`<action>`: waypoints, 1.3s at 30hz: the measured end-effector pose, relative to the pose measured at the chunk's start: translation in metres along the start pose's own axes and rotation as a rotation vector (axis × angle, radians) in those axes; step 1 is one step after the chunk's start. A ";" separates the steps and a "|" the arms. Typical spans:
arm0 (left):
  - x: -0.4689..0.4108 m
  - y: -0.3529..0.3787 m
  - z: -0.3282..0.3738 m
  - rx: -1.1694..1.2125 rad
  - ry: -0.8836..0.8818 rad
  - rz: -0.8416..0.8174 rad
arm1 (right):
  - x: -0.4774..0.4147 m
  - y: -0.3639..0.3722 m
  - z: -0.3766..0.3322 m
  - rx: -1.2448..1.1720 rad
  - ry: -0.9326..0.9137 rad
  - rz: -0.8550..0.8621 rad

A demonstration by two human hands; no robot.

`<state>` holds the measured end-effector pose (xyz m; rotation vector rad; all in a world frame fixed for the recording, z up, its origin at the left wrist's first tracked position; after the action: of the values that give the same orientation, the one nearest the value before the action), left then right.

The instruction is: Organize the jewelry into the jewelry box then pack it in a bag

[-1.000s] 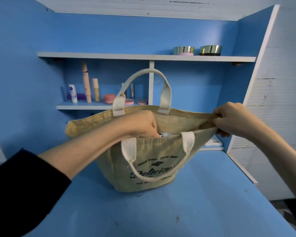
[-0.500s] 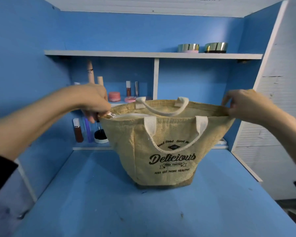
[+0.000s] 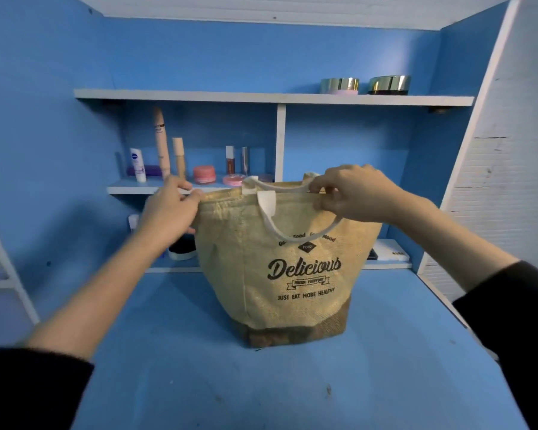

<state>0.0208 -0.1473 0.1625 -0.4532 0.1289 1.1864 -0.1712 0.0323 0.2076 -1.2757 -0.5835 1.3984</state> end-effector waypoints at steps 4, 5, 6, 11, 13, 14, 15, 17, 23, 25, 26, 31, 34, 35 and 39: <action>0.064 0.042 -0.033 0.282 -0.033 -0.012 | 0.010 -0.009 0.006 0.033 0.011 0.001; 0.084 0.060 -0.038 0.347 -0.042 -0.090 | 0.015 -0.011 0.008 0.043 0.024 -0.013; 0.103 0.081 -0.042 0.391 -0.052 -0.174 | 0.020 -0.013 0.012 0.059 0.045 -0.031; 0.147 0.178 -0.049 0.343 -0.105 -0.308 | 0.051 -0.012 0.046 0.111 0.276 -0.086; 0.160 0.207 -0.040 0.321 -0.131 -0.300 | 0.067 -0.011 0.062 0.119 0.387 -0.104; 0.168 0.221 -0.035 0.319 -0.148 -0.306 | 0.075 -0.012 0.069 0.123 0.438 -0.105; 0.176 0.234 -0.031 0.318 -0.162 -0.317 | 0.083 -0.012 0.075 0.128 0.487 -0.099; 0.190 0.258 -0.025 0.312 -0.182 -0.367 | 0.096 -0.013 0.080 0.138 0.569 -0.096; 0.200 0.294 -0.022 0.214 -0.116 -0.460 | 0.108 -0.010 0.068 0.103 0.690 -0.098; 0.202 0.297 -0.023 0.195 -0.108 -0.524 | 0.104 -0.010 0.058 0.134 0.682 -0.086; 0.202 0.298 -0.025 0.182 -0.096 -0.543 | 0.102 -0.010 0.053 0.153 0.672 -0.076; 0.202 0.300 -0.026 0.113 -0.074 -0.600 | 0.101 -0.009 0.046 0.247 0.647 -0.063; 0.197 0.305 -0.030 0.129 -0.086 -0.594 | 0.108 -0.011 0.051 0.261 0.664 -0.069; 0.197 0.306 -0.034 0.167 -0.103 -0.566 | 0.110 -0.013 0.053 0.268 0.669 -0.067; 0.195 0.306 -0.037 0.234 -0.204 -0.557 | 0.114 -0.015 0.060 0.182 0.688 -0.103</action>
<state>-0.1798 0.0975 -0.0190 -0.1417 -0.0358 0.6523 -0.1998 0.1584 0.1968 -1.4439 -0.0460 0.8228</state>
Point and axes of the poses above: each hand's wrist, its own x-axis away from the middle knuckle, its own y-axis out of the palm, z = x × y, the point moved 5 cm from there along -x, towards the middle knuckle, and after that the axes turned 13 degrees about x, right-handed, at the moved point
